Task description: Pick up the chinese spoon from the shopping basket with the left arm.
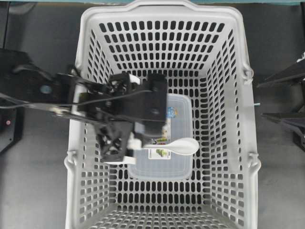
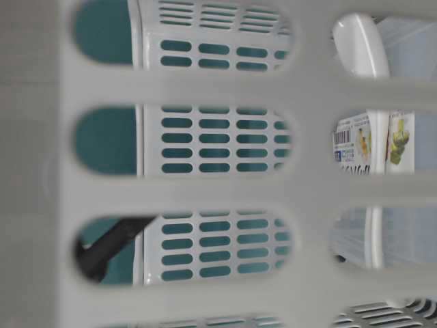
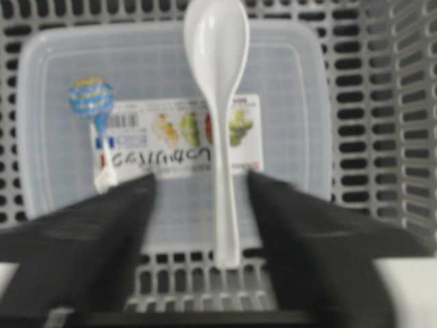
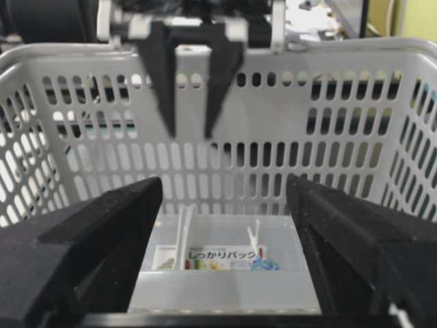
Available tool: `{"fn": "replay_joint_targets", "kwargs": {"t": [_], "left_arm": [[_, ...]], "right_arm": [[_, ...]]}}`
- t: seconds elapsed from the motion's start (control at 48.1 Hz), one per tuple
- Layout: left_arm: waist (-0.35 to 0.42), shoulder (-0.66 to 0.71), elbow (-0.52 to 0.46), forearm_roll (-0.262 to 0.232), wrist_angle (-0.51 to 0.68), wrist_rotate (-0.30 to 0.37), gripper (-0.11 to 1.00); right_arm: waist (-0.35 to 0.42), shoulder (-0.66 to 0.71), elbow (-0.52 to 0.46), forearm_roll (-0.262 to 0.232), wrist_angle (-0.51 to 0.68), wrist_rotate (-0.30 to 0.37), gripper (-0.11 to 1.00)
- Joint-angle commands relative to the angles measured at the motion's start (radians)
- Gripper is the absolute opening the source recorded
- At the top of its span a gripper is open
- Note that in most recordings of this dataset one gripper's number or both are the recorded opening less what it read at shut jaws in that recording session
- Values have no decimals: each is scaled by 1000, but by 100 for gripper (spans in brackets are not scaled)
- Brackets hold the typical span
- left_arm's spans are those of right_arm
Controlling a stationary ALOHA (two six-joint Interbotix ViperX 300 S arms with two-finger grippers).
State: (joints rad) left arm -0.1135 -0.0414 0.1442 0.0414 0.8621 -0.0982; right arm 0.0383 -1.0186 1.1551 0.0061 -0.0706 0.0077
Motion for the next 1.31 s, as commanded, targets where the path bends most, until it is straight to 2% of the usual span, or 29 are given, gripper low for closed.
{"fn": "replay_joint_targets", "kwargs": {"t": [0.0,0.083,0.145,0.457,0.748,0.831,0.873,0.935,1.018,1.081,1.288], "left_arm": [[-6,41,-54,2,25,-21,63],[-8,95,-69,3,26,-40,84],[-14,126,-72,3,25,-46,90],[-35,239,-63,3,-18,-40,87],[-34,270,-12,3,-74,-43,84],[-34,267,11,3,-84,-38,77],[-34,262,20,3,-91,-38,70],[-35,256,26,3,-95,-41,54],[-37,247,21,2,-94,-38,27],[-35,233,18,3,-91,-37,12],[-26,147,-25,3,-74,-35,12]], "right_arm": [[2,6,-25,2,-6,0,70],[2,6,-23,2,-8,0,70],[2,6,-23,2,-9,0,70],[2,6,-23,2,-11,0,70],[2,6,-21,2,-12,0,70],[2,5,-21,2,-12,0,70],[2,3,-21,2,-12,0,70],[2,-2,-23,3,-12,0,70],[2,-11,-23,2,-12,-2,70],[2,-15,-21,2,-12,0,70],[2,-31,-25,3,-8,0,70]]}}
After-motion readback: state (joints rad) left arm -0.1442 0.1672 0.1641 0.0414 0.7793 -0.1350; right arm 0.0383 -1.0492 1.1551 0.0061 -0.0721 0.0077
